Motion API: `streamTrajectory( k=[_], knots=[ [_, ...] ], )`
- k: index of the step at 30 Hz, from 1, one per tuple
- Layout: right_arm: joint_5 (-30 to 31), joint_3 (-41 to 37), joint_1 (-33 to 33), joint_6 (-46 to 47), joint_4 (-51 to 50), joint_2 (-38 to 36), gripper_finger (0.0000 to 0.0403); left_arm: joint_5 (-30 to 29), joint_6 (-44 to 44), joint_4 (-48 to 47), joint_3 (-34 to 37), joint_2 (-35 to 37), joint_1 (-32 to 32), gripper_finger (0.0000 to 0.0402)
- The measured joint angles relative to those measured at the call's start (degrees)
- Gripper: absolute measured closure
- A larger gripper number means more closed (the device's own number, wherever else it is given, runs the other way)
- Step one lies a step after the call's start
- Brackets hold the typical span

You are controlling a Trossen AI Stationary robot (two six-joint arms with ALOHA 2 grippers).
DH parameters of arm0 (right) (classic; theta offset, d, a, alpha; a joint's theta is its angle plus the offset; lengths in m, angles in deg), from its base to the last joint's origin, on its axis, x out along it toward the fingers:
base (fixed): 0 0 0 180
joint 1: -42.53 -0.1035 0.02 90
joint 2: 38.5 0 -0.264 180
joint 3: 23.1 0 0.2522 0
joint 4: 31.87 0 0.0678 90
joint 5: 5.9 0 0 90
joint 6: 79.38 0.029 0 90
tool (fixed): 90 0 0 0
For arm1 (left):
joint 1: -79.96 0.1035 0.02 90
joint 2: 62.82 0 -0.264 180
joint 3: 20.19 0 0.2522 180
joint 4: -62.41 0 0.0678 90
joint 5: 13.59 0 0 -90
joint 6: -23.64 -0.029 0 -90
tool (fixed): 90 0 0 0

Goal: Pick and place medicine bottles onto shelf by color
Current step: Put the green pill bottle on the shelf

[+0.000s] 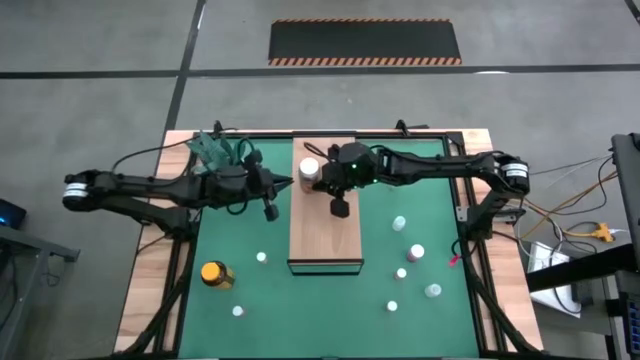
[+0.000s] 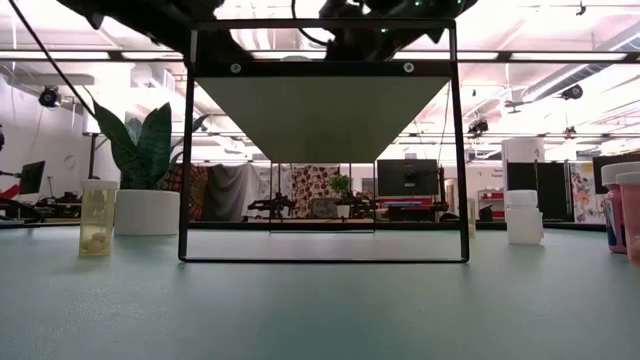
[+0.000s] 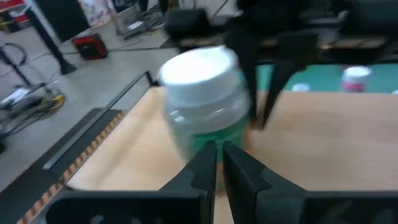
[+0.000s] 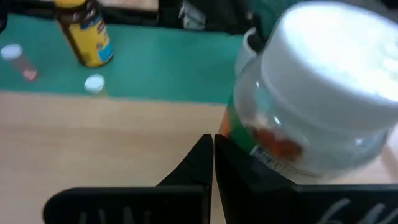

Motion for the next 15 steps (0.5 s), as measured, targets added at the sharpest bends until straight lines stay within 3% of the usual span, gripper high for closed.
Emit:
streamTrajectory(
  k=[8, 15],
  knots=[
    [8.13, 1.7, 0.53, -0.96, 5.01, 3.86, 0.0394, 0.59, 0.0, 0.05, 0.23, 0.35, -1.11, 0.0391],
    [9.16, 5.66, 2.45, -1.02, 4.92, 7.67, 0.0394, 0.59, 0.1, 0.07, 0.81, -0.81, -1.09, 0.0391]
  ],
)
